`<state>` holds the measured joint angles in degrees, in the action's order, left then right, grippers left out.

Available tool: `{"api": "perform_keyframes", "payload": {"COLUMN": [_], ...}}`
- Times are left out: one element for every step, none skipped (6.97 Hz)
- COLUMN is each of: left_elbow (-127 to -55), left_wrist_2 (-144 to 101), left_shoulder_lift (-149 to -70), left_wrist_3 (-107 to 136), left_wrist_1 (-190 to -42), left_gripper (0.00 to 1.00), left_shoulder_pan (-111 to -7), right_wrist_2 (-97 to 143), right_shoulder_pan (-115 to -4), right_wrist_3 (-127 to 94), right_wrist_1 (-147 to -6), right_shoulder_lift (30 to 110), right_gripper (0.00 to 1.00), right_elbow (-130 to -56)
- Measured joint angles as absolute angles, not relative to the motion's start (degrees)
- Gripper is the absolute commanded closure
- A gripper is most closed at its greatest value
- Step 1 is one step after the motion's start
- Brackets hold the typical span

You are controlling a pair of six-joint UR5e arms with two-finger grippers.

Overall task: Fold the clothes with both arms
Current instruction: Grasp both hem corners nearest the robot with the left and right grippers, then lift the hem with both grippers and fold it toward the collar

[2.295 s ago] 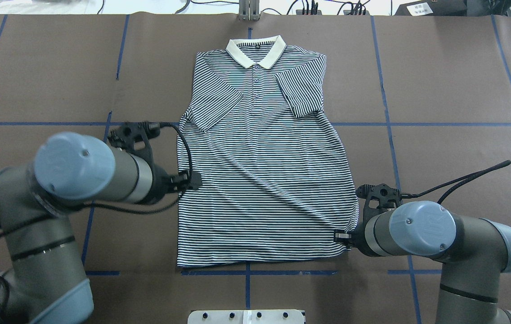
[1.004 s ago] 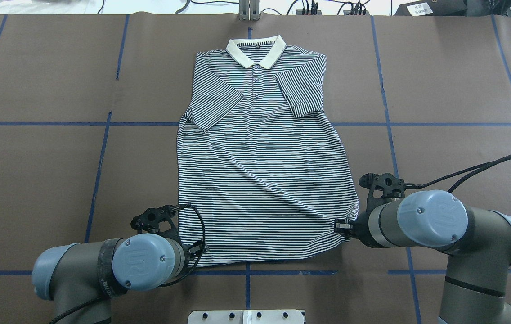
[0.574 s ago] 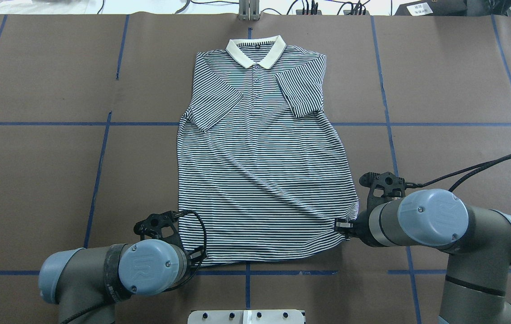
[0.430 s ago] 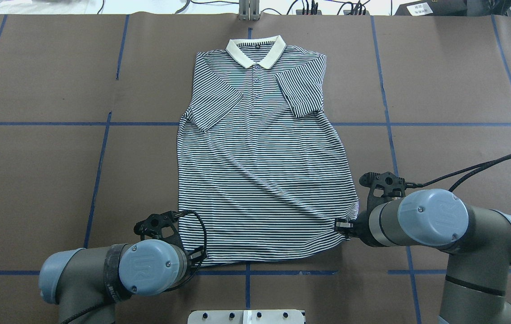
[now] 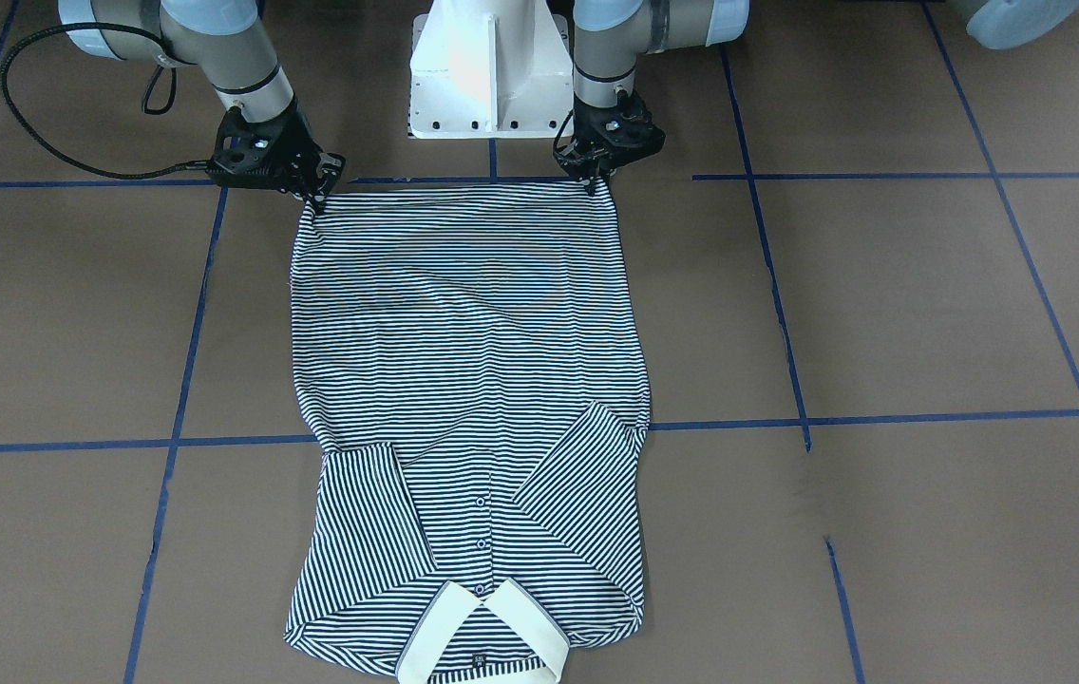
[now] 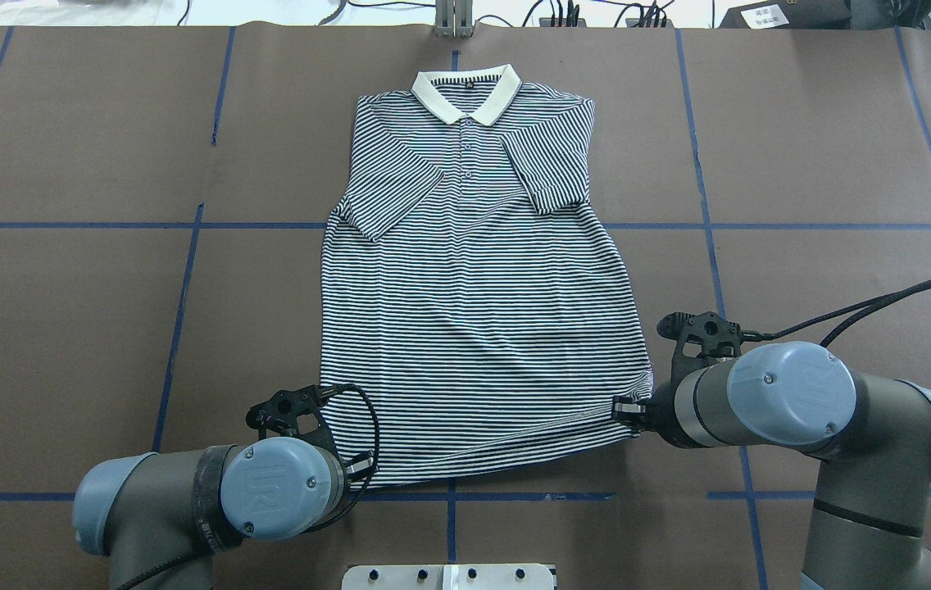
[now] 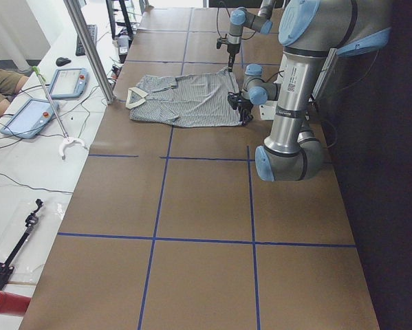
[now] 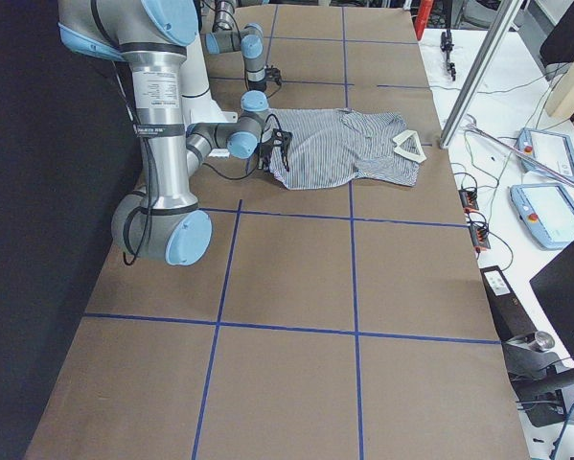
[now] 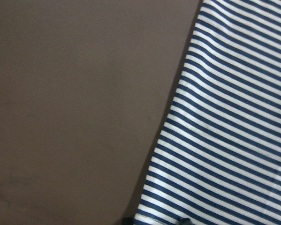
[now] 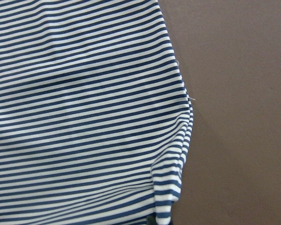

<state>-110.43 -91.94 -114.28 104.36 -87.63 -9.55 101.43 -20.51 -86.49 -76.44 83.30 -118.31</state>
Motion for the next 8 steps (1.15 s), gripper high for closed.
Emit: {"api": "perform_keyframes", "payload": {"left_elbow": [-110.6,-110.9,-111.9,-113.9,-116.6,-119.6,-122.8,-126.5], "left_wrist_2": [-91.9,-91.9,-92.0,-92.1,-92.2,-92.2,-92.2,-92.3], "left_shoulder_lift": [-114.9,-115.1,-115.1,-114.8,-114.5,-113.8,-112.8,-112.2], "left_wrist_3": [104.3,104.3,104.2,103.6,102.8,102.4,102.2,102.2], "left_wrist_1": [-86.6,-86.2,-85.8,-84.9,-83.1,-81.3,-79.7,-77.5], "left_gripper": [1.0,1.0,1.0,1.0,1.0,1.0,1.0,1.0], "left_shoulder_pan": [-9.5,-9.6,-9.7,-9.8,-9.6,-9.1,-8.0,-6.0], "right_wrist_2": [101.7,101.9,102.0,102.2,103.7,106.7,110.0,113.0], "right_shoulder_pan": [-20.7,-20.8,-20.8,-20.9,-20.9,-20.9,-20.5,-19.2], "right_wrist_3": [-86.5,-86.5,-86.5,-86.5,-86.5,-86.5,-86.7,-87.1], "right_wrist_1": [-76.5,-76.4,-76.4,-76.4,-76.4,-76.5,-76.4,-76.4], "right_shoulder_lift": [83.3,83.4,83.5,84.0,85.0,86.5,88.0,89.0], "right_gripper": [1.0,1.0,1.0,1.0,1.0,1.0,1.0,1.0], "right_elbow": [-118.3,-118.4,-118.6,-119.5,-121.4,-123.5,-125.5,-127.1]}}
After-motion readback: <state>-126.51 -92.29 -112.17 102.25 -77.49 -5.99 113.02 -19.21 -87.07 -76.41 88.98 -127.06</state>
